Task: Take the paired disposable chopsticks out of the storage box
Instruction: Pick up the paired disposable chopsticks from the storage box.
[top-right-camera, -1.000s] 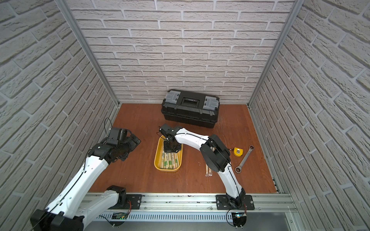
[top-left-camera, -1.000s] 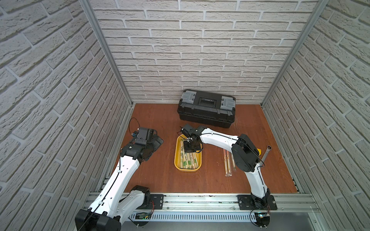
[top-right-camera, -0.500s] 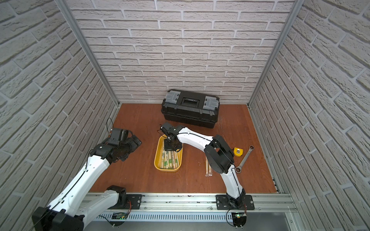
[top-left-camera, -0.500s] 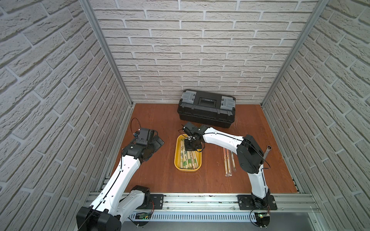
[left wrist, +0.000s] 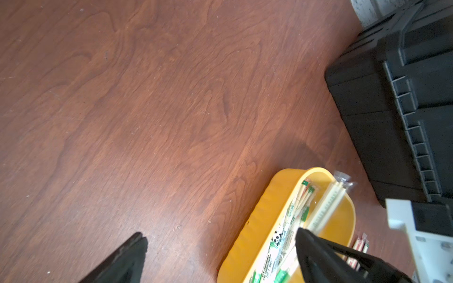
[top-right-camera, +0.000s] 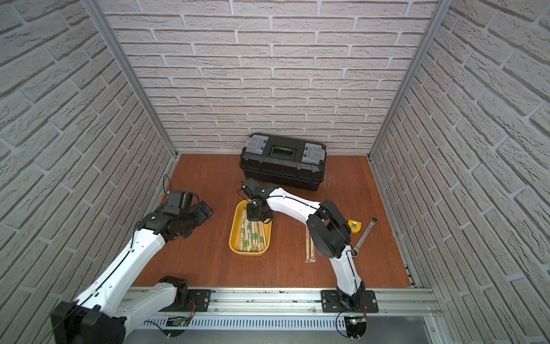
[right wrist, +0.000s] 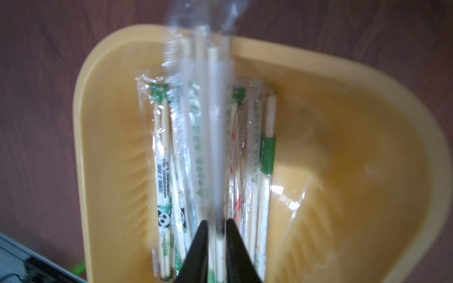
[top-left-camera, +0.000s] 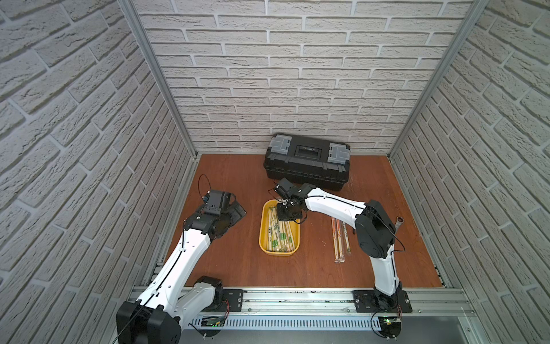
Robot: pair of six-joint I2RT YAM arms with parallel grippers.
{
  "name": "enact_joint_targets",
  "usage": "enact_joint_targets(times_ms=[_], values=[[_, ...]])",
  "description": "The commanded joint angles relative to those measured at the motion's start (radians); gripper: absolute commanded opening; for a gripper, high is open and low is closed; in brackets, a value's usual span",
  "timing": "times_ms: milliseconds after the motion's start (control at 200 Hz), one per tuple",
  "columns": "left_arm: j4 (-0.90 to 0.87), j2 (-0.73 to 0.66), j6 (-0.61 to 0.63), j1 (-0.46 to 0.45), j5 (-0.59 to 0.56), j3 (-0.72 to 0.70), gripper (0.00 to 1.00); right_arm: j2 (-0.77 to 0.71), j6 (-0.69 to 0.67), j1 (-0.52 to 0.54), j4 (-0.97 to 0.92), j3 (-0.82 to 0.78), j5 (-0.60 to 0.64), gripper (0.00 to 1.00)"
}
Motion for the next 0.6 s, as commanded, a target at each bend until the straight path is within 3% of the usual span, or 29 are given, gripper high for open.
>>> enact_joint_targets(times_ms=[0,595], values=[[0.029,0.010,0.023,0.004,0.020,-0.004,0.98,0.006,-0.012,-0.004,0.020,-0.002,0.022,0.29],[0.049,0.034,0.022,-0.008,0.027,-0.002,0.98,0.023,-0.020,-0.010,0.018,-0.010,0.045,0.29]])
